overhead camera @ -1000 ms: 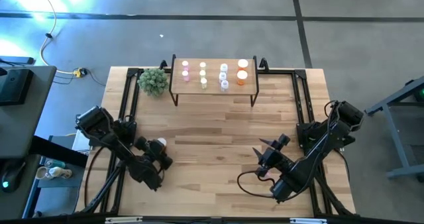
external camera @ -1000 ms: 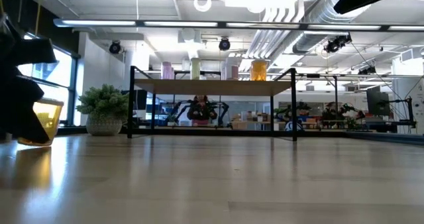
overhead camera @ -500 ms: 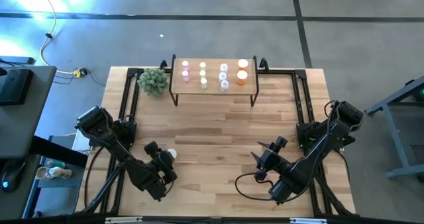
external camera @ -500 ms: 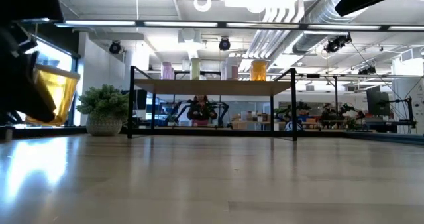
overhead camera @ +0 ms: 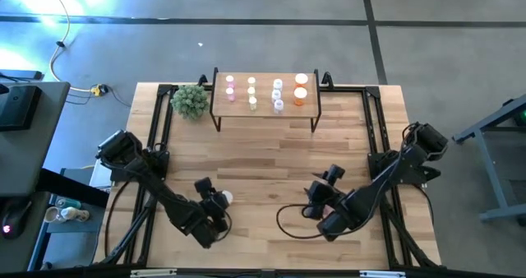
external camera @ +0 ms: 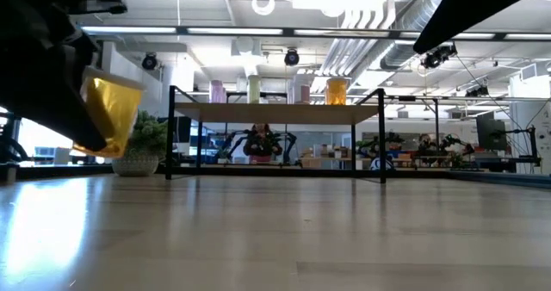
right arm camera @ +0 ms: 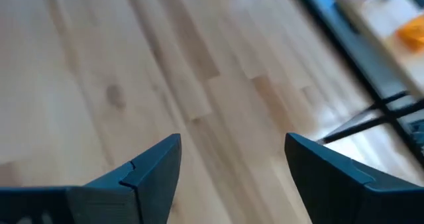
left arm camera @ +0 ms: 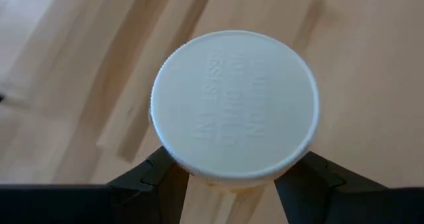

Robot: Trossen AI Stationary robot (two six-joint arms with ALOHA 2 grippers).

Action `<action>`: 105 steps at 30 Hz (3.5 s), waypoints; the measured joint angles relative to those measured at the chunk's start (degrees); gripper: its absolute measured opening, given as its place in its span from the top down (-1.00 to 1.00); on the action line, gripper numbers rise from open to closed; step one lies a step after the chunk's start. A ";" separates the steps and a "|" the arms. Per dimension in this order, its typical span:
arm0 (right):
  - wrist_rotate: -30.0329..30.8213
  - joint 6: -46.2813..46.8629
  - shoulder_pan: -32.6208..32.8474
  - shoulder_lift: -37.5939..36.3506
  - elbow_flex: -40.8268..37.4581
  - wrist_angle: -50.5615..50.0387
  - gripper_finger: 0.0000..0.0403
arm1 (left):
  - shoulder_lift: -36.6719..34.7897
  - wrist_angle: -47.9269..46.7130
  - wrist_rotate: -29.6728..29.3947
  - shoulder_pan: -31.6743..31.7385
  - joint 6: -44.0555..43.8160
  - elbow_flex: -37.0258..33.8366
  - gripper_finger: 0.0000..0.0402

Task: Pick and place medicine bottles onto shelf by color
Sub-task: Put the orange pill bottle aligned with the other orange pill bottles on the shelf

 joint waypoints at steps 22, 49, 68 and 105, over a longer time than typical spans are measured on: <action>-10.42 -43.54 -0.75 0.22 -2.03 45.88 -0.30 | 0.00 38.75 9.04 6.15 35.80 0.00 0.09; -27.03 -53.58 -11.52 0.23 -16.78 83.50 -0.30 | 0.00 51.63 9.82 12.57 45.56 -0.07 0.09; -26.92 -51.09 -11.70 0.25 -16.92 82.57 -0.29 | -0.04 56.12 11.77 15.15 45.00 -0.04 0.09; -27.10 -48.64 -12.09 0.18 -16.79 79.46 0.03 | 0.02 56.23 14.37 16.57 48.62 -0.04 -0.04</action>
